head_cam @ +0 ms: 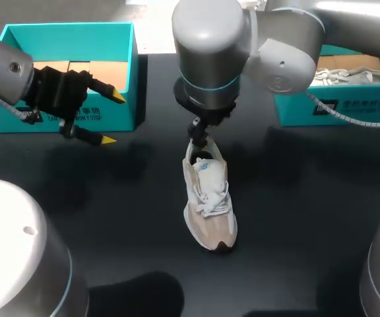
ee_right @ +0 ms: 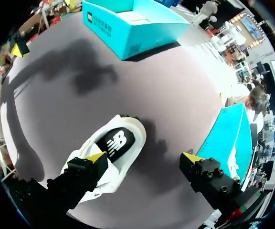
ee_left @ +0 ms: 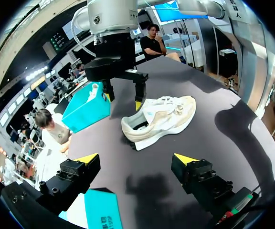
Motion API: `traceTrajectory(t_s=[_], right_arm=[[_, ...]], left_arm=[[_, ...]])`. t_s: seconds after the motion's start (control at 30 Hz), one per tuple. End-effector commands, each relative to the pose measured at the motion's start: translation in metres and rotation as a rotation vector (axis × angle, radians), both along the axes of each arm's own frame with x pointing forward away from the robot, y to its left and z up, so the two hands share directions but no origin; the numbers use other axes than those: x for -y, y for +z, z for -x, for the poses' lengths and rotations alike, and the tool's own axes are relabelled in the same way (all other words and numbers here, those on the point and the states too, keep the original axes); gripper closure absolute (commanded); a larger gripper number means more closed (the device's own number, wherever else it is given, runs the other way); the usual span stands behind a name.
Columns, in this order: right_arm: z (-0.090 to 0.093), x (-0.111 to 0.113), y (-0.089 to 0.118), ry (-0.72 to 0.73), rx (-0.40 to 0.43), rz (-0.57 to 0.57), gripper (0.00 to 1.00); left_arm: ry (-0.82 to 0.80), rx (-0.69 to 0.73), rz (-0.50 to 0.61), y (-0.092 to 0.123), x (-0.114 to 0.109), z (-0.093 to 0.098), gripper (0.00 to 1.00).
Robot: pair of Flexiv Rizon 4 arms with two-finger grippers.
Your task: Take the shoe out of the shoebox, open the shoe tongue, remove and reinsert the insole, then place the shoe into the shoebox
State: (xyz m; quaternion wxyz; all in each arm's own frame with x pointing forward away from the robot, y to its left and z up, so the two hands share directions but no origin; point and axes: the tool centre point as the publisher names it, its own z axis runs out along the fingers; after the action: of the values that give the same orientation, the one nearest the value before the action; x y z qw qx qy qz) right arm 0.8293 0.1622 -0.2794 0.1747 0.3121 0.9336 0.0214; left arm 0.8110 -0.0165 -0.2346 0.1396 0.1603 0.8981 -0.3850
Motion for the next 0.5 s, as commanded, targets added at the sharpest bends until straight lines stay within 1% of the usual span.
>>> traceTrajectory(t_s=[0.03,0.1,0.13,0.17,0.23,0.37,0.5], right_arm=[[-0.008,0.001,-0.002,0.529,0.04,0.237,0.0],[-0.01,-0.001,-0.003,0.571,0.03,0.291,0.0],[-0.012,-0.003,-0.005,0.579,0.028,0.273,0.0],[-0.014,-0.006,-0.008,0.588,0.034,0.278,0.0],[-0.015,-0.012,-0.017,0.614,0.026,0.291,0.0],[-0.016,-0.026,-0.035,0.623,0.009,0.268,0.0],[-0.02,-0.03,-0.047,0.654,0.01,0.282,0.0]], left_arm=[[0.0,-0.001,-0.004,0.001,0.0,0.0,0.0],[0.0,-0.001,-0.004,0.001,0.0,0.0,0.0],[0.0,-0.001,-0.004,0.001,0.0,0.0,0.0],[0.0,-0.001,-0.004,0.001,0.0,0.0,0.0],[0.0,-0.001,-0.004,0.001,0.0,0.0,0.0],[0.0,-0.001,-0.004,0.001,0.0,0.0,0.0],[0.0,-0.001,-0.004,0.001,0.0,0.0,0.0]])
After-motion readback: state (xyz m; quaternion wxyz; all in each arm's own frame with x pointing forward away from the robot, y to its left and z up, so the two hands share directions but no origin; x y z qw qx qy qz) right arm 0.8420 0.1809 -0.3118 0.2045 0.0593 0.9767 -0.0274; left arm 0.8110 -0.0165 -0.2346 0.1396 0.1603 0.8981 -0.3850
